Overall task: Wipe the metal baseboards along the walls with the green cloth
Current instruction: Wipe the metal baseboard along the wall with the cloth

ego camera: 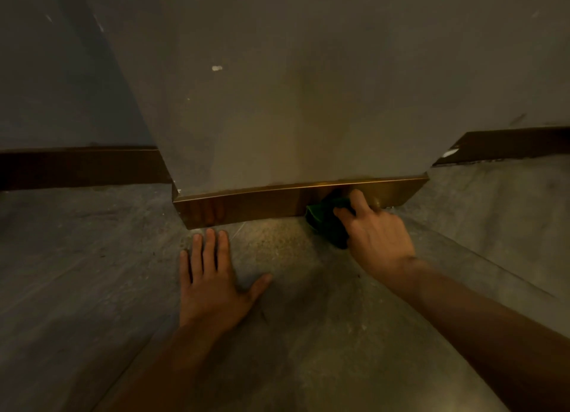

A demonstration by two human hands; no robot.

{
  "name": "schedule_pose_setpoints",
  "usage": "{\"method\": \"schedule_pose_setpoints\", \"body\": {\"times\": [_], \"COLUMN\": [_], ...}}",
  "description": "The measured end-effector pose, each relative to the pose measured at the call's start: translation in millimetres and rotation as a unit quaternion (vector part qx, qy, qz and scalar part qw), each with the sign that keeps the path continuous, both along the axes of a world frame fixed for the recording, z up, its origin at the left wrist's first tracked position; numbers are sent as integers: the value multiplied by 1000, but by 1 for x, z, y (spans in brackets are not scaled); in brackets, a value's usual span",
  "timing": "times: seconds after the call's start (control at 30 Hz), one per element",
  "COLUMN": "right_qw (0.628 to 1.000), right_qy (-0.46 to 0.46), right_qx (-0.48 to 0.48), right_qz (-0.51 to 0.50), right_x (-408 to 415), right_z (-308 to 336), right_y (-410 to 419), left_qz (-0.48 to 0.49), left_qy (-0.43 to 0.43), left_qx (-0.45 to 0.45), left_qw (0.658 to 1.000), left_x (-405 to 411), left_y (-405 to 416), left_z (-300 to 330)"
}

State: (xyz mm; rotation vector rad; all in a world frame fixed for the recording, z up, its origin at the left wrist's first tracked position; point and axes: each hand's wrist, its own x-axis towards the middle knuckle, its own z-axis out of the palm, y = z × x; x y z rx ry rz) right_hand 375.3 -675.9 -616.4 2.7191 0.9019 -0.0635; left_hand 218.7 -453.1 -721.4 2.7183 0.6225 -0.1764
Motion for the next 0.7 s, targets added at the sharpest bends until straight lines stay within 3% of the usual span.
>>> {"method": "schedule_pose_setpoints", "body": {"times": [0.17, 0.27, 0.43, 0.53, 0.63, 0.7], "right_qw": [992, 969, 891, 835, 796, 817], "right_qy": [27, 86, 281, 359, 364, 320], "right_qx": [120, 216, 352, 413, 474, 474], "right_qz": [-38, -81, -57, -65, -90, -75], "right_x": [-19, -34, -60, -70, -71, -71], "right_z": [16, 22, 13, 5, 1, 0], "right_y": [13, 25, 38, 39, 37, 33], "left_qz": [-11, -26, -108, -121, -106, -106], "left_qy": [5, -38, -104, -146, -186, -195], "left_qx": [-66, -124, -239, -262, -245, -210], "left_qw": [998, 991, 960, 946, 946, 952], "left_x": [-1, -2, 5, 4, 5, 7], "left_y": [15, 16, -4, -8, -7, -7], "left_z": [15, 34, 62, 67, 74, 79]}}
